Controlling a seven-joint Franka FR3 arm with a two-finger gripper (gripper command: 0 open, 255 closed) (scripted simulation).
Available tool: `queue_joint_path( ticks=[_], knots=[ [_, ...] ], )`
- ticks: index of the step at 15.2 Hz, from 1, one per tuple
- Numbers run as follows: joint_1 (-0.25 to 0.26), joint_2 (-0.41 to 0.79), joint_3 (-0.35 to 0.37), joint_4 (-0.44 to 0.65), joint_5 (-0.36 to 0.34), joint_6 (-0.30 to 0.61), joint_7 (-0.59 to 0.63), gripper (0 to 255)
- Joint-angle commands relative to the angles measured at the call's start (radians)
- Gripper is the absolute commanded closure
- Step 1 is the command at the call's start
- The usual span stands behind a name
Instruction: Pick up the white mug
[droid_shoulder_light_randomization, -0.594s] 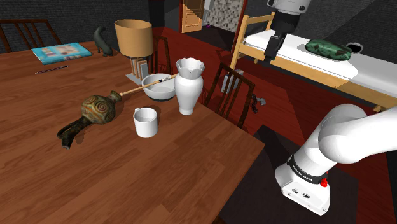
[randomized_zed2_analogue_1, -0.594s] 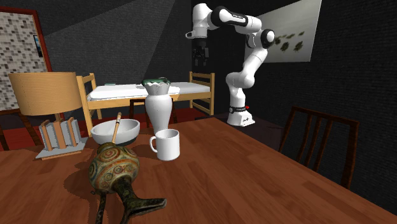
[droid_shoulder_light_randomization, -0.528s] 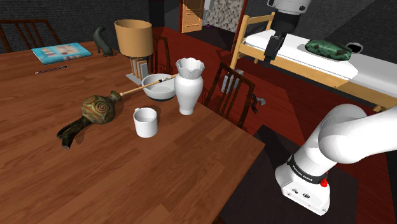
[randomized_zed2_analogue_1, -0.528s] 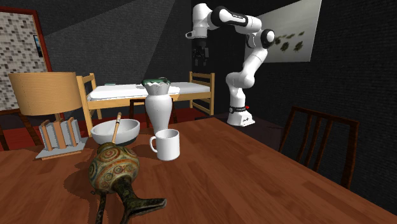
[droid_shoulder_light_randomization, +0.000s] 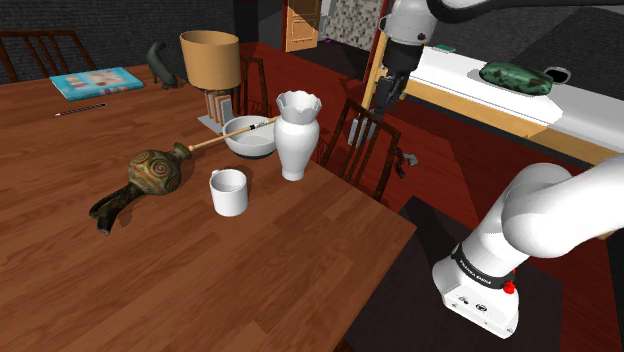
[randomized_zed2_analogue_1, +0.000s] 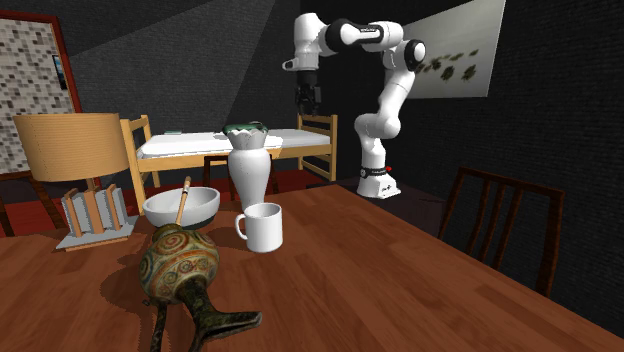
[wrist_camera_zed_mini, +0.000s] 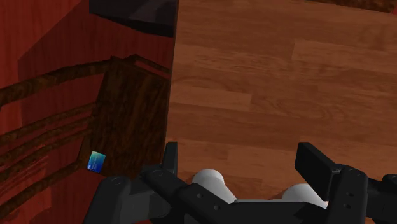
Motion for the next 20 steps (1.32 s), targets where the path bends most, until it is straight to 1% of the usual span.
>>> queue_joint_path(
  ticks=[1, 6, 10, 15, 20],
  knots=[
    [0.008, 0.057, 0.025, 0.004, 0.012, 0.053, 0.031, 0],
    [0.026, 0.213, 0.083, 0.049, 0.027, 0.164, 0.108, 0],
    [0.037, 0.350, 0.125, 0.108, 0.022, 0.239, 0.171, 0],
    [0.054, 0.531, 0.168, 0.211, -0.005, 0.313, 0.253, 0],
    [0.082, 0.720, 0.193, 0.347, -0.053, 0.358, 0.337, 0]
  ],
)
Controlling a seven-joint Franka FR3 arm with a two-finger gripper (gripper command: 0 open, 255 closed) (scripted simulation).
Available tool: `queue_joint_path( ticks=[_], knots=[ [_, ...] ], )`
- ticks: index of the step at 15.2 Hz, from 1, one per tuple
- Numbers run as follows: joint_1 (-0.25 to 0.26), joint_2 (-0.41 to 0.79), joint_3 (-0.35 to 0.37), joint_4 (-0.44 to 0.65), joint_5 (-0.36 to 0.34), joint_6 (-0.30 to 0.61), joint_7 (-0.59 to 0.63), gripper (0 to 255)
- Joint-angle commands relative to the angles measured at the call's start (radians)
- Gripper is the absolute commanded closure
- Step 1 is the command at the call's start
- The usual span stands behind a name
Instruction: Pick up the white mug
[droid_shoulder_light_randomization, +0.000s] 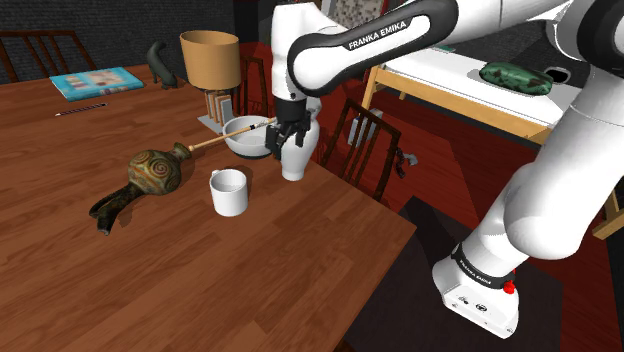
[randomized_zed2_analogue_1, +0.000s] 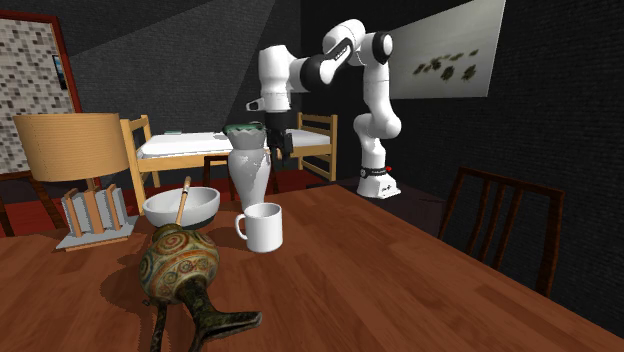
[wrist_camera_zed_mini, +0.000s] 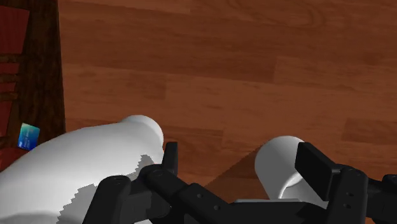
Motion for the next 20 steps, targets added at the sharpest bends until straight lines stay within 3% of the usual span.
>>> queue_joint_path(
  ticks=[1, 11, 20],
  knots=[
    [0.015, 0.069, 0.008, 0.054, -0.019, 0.012, 0.035, 0],
    [0.116, 0.466, -0.001, 0.453, -0.112, -0.006, 0.157, 0],
    [0.121, 0.515, -0.010, 0.425, -0.125, 0.070, 0.164, 0]
  ],
)
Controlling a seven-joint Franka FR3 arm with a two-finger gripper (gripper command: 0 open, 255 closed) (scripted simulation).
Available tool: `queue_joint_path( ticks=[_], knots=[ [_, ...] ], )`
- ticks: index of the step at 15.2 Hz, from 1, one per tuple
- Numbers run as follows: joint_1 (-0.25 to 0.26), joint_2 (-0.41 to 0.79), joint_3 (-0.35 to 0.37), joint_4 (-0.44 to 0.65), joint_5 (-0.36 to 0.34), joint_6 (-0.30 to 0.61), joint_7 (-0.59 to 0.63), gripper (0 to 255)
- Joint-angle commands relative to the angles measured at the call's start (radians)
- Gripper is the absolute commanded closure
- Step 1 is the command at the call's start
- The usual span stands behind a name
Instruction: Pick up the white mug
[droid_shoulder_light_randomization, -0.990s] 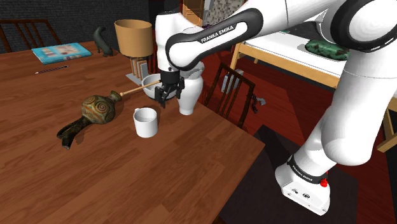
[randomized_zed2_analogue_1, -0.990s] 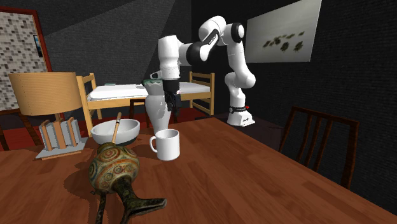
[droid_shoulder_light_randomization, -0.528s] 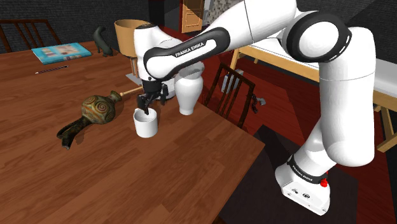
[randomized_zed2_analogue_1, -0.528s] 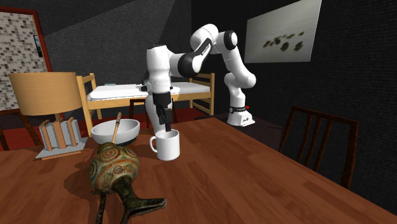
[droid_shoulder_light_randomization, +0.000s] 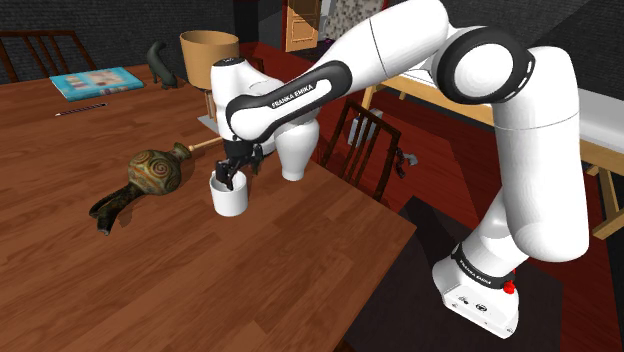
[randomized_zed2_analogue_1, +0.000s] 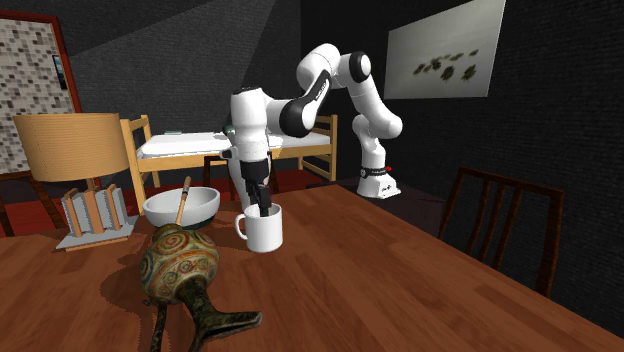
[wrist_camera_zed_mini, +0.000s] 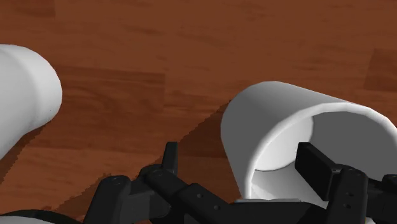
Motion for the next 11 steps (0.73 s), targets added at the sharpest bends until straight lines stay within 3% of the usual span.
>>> queue_joint_path(
  ticks=[1, 11],
  knots=[
    [0.001, 0.002, 0.000, -0.001, -0.001, 0.003, 0.001, 255],
    [0.000, -0.005, 0.001, 0.002, 0.001, -0.006, 0.000, 255]
  ],
)
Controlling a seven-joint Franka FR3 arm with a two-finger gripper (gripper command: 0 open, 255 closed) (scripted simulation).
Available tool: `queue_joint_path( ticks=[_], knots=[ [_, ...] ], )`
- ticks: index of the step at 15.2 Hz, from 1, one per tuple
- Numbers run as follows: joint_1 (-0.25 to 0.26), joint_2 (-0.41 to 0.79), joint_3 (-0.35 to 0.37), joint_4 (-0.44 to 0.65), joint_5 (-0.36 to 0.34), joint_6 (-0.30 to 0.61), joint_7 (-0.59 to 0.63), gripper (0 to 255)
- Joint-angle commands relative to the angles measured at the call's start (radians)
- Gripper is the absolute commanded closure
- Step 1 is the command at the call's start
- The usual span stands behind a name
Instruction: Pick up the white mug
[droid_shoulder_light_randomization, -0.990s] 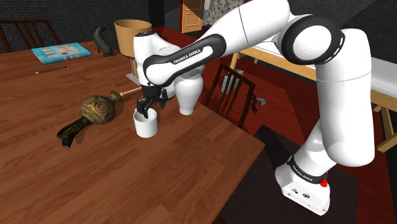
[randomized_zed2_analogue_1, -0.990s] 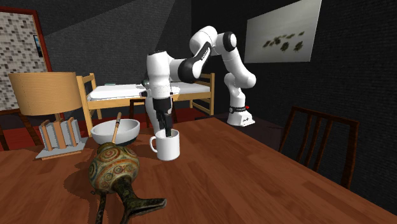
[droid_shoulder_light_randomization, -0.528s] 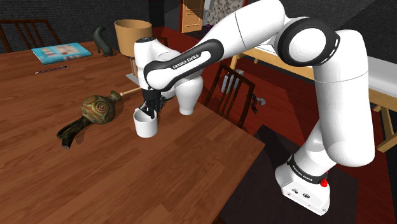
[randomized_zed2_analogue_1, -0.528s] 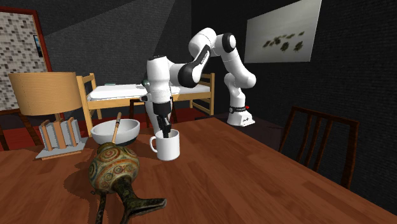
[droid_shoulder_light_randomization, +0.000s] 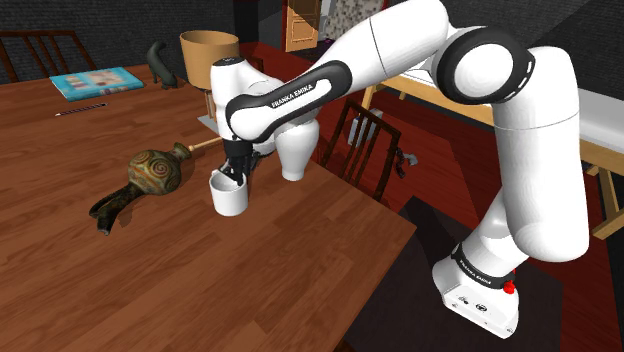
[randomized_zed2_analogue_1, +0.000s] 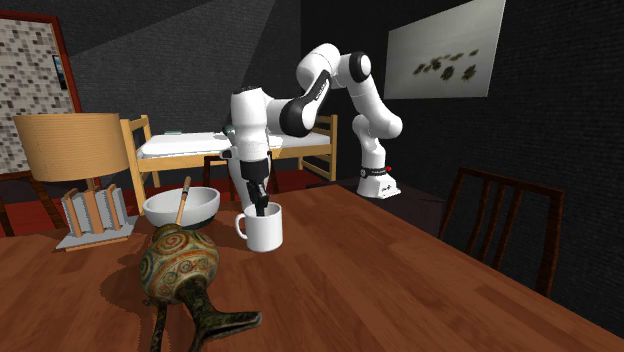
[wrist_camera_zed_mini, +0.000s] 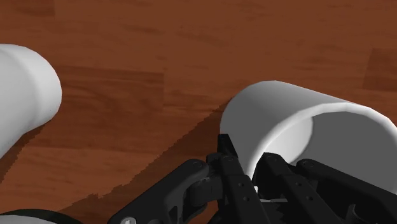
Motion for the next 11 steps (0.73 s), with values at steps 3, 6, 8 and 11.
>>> queue_joint_path(
  ticks=[3, 6, 8, 11],
  knots=[
    [-0.003, -0.025, 0.004, 0.010, 0.006, -0.034, -0.004, 255],
    [-0.004, -0.044, 0.007, 0.022, 0.012, -0.065, -0.007, 255],
    [-0.005, -0.055, 0.009, 0.032, 0.015, -0.086, -0.008, 255],
    [-0.006, -0.072, 0.012, 0.048, 0.019, -0.118, -0.011, 255]
  ],
)
